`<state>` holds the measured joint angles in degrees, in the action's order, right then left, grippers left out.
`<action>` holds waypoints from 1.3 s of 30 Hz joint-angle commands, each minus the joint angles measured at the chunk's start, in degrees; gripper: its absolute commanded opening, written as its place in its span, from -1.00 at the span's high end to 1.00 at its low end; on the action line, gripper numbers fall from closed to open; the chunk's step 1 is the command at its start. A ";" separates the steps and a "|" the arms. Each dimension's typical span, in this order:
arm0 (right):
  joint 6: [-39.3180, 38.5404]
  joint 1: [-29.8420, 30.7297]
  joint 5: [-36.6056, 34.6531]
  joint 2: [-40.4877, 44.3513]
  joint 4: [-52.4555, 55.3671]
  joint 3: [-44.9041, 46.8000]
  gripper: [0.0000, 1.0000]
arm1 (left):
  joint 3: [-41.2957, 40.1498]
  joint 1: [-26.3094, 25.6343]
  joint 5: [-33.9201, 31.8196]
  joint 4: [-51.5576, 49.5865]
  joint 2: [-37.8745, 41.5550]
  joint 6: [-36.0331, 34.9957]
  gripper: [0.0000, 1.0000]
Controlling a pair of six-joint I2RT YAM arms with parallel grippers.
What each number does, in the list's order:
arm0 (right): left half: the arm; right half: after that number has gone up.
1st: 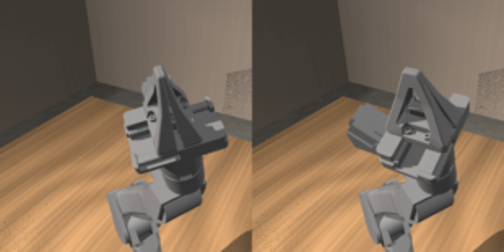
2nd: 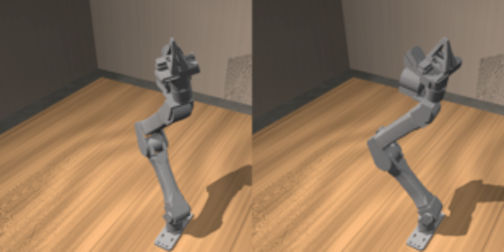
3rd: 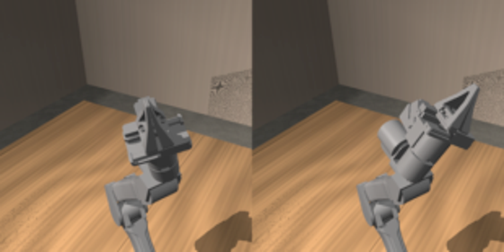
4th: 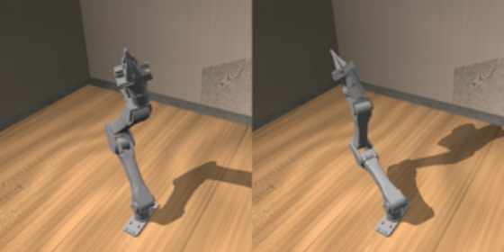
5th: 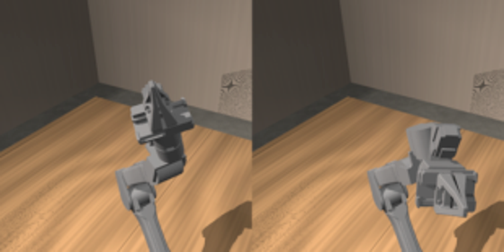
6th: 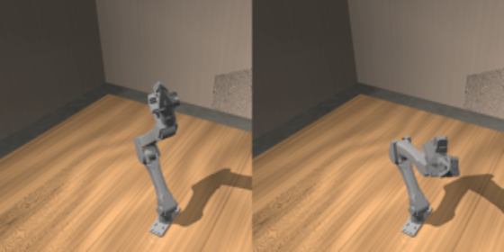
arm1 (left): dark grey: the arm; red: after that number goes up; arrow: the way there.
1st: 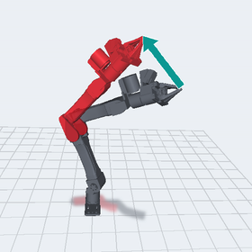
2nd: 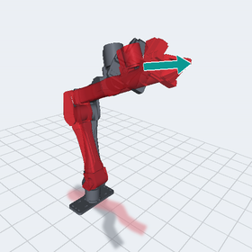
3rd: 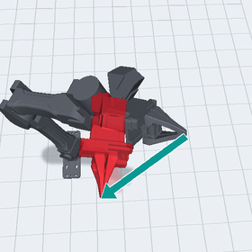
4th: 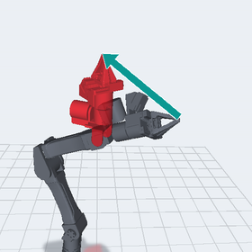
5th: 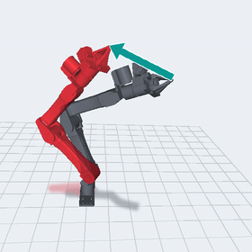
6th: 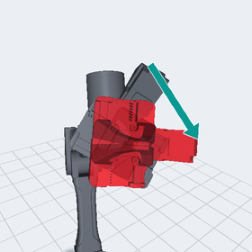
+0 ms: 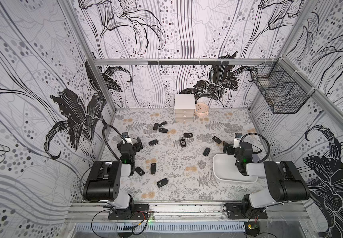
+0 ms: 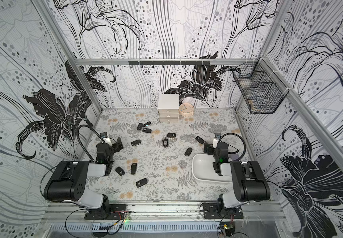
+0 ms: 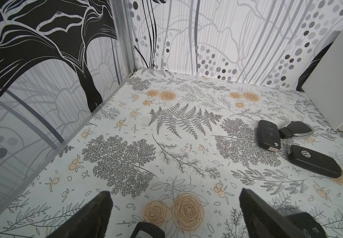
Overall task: Place the car key into the storage box
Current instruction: Move the storage box to the center of the board.
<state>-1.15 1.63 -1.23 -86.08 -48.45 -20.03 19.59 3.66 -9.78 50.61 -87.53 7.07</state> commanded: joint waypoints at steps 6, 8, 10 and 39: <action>-0.63 0.01 0.44 0.21 0.53 -1.16 -1.00 | 0.02 0.26 0.12 3.31 -0.20 -0.74 -0.99; -0.64 -0.03 0.44 0.26 0.54 -1.16 -1.00 | 0.01 0.21 0.11 3.29 -0.11 -0.74 -0.99; -0.61 -0.02 0.49 0.24 0.54 -1.18 -1.00 | 0.01 0.21 0.11 3.38 -0.17 -0.74 -0.99; 14.99 0.01 -12.04 21.20 34.13 -8.77 -1.00 | 18.77 0.21 -10.11 -48.18 22.88 14.76 -0.99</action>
<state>5.50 1.63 -8.01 -68.16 -25.85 -27.05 34.22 3.66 -15.77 19.00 -67.72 13.06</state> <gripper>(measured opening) 0.999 0.995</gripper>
